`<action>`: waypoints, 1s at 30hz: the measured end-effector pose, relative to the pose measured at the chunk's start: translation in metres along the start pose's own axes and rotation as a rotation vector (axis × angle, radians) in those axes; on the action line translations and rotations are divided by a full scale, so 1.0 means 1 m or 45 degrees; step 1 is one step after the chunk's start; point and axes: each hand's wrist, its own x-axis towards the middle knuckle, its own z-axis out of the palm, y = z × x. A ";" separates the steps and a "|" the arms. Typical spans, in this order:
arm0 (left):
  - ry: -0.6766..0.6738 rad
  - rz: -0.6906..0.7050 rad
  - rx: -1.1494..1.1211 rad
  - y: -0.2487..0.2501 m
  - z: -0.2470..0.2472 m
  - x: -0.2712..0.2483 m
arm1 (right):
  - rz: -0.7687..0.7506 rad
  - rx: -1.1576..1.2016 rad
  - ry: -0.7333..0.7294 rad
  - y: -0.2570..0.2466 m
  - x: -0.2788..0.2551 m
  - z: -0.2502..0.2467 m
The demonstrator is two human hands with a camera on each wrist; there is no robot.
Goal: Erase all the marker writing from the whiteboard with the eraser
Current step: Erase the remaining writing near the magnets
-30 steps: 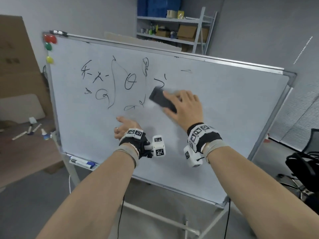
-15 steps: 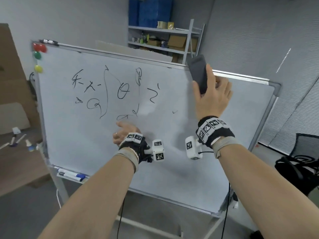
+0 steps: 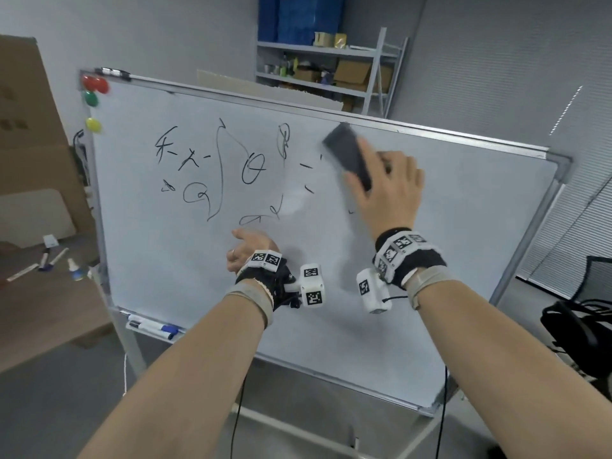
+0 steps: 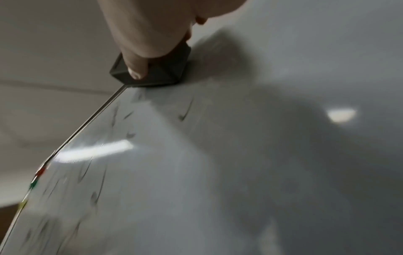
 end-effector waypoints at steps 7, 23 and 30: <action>0.002 0.080 0.039 -0.008 0.004 0.003 | 0.192 0.125 0.008 0.009 -0.018 -0.014; 0.132 0.151 0.014 -0.022 0.004 0.013 | 0.272 0.012 -0.012 0.022 -0.070 -0.035; 0.111 0.074 -0.079 -0.030 -0.004 0.010 | -0.062 0.123 -0.344 -0.013 -0.116 -0.025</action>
